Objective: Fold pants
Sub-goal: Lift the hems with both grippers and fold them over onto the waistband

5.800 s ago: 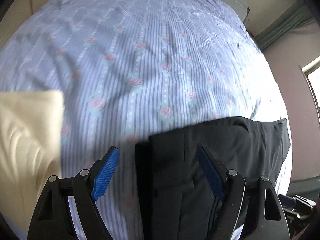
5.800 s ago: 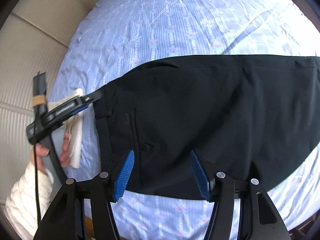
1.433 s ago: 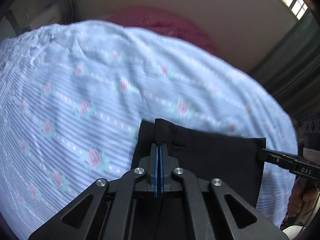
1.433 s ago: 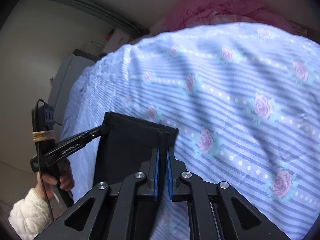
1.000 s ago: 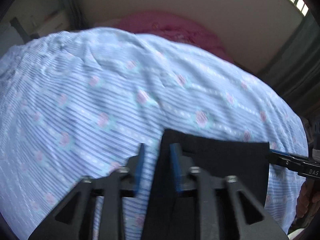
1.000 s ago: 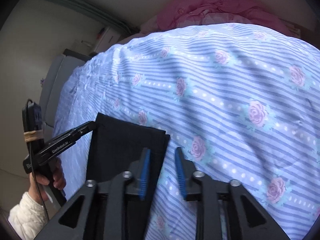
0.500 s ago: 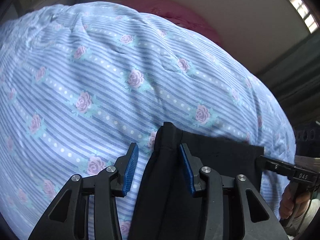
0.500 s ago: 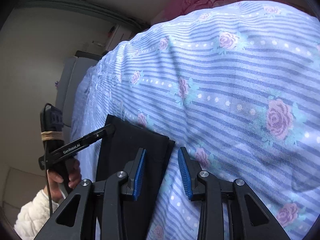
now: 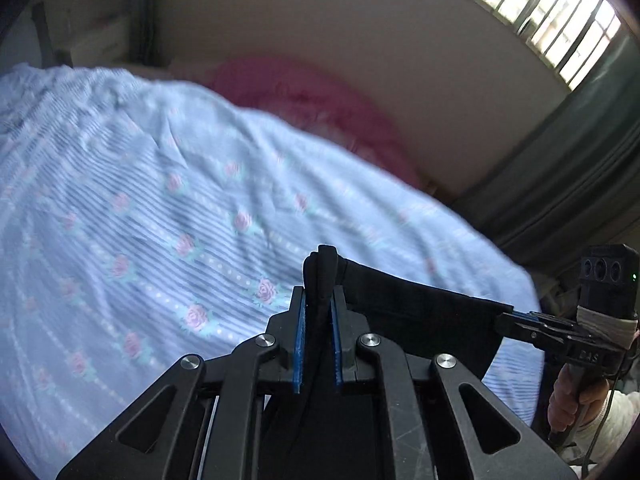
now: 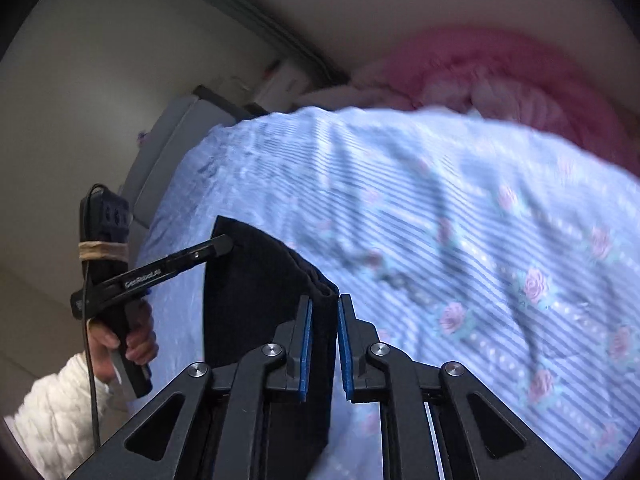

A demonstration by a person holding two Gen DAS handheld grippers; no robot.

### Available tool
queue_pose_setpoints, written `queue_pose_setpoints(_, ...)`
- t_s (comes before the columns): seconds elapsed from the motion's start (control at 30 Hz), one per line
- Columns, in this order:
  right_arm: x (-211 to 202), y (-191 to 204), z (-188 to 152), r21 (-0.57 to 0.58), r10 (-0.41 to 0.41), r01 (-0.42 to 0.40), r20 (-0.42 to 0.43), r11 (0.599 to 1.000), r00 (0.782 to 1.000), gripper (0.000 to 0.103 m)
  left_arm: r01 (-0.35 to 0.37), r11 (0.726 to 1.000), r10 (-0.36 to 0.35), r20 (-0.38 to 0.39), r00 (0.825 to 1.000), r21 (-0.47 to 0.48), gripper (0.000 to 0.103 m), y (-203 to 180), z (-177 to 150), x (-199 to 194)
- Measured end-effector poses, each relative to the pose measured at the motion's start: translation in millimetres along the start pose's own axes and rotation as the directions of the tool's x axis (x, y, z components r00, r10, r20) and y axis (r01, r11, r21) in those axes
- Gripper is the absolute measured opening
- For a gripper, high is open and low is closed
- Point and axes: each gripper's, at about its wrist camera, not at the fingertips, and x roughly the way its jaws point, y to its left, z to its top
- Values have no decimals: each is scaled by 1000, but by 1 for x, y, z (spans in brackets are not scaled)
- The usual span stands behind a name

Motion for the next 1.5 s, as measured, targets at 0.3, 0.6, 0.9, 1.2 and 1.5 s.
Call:
queue_pose_setpoints(0.3,-72,141,-50,-386,-36,40,17,921,999,14,-8,999,2,141,990,45,12,-27,-55,-139)
queue_pose_setpoints(0.6,-78,239,-171,-561,-23,-78,-170,824,985,14,-92,995,97,133,986,-45,12,3,-172,-219)
queue_pose_setpoints(0.9,-32,274,-290,-635,-91,-207,-403,744,911,14,-204,957,214,30,976,-204,16,46,-301,-237)
queue_pose_setpoints(1.2,23,266,-372,-591,-185,-314,-632,743,752,14,-326,848,272,-185,944,-417,41,77,-431,-226)
queue_pose_setpoints(1.5,13,252,-360,-595,-217,-272,-621,756,753,36,-96,735,139,10,990,-671,52,64,-460,-226)
